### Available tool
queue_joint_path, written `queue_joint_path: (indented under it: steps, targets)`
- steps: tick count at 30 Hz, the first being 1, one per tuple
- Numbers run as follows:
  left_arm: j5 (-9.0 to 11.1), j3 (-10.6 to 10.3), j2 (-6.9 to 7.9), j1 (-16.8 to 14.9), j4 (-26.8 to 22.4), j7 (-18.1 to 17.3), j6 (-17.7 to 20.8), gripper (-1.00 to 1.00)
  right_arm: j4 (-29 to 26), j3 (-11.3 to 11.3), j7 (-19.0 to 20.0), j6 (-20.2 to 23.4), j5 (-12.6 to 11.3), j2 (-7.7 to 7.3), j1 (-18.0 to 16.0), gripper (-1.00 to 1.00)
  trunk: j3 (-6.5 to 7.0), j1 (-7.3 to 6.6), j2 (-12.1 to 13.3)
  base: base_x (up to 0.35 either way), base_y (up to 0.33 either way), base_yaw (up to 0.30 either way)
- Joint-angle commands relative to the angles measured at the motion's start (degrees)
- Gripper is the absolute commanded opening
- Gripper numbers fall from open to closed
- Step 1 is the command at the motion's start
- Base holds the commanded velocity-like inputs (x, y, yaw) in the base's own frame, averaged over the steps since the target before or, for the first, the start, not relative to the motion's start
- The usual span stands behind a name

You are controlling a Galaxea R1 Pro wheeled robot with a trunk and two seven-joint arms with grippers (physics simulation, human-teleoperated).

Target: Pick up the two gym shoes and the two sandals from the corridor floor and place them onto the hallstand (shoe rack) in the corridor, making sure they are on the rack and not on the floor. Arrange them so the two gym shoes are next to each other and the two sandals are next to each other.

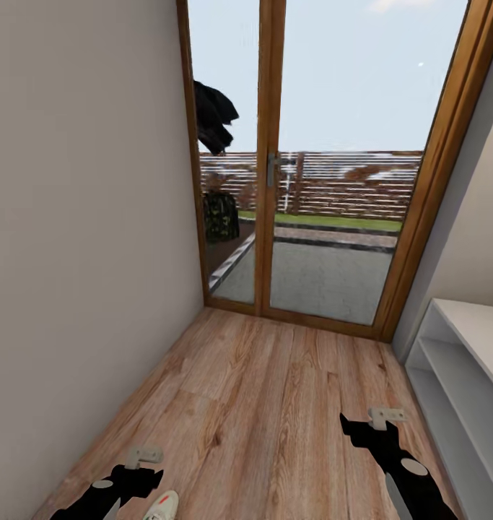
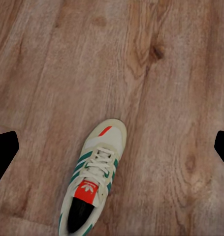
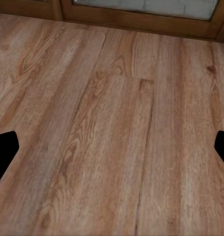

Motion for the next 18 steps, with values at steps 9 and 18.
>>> queue_joint_path:
  steps: [9, 18]
  targets:
    - [-0.57, 0.43, -0.02, -0.02, -0.06, -0.35, 0.08, 1.0, -1.42, 0.08, -0.02, 1.16, -0.5, -0.01, -0.02, 1.0, -1.71, 1.98, -3.65, 0.0, 0.0, -0.005]
    - [-0.71, 0.33, 0.08, -0.02, -0.06, -0.32, -0.09, 1.0, -1.52, 0.1, -0.02, 1.29, -0.42, -0.01, -0.02, 1.0, -3.51, 3.95, -7.26, 0.0, 0.0, -0.003]
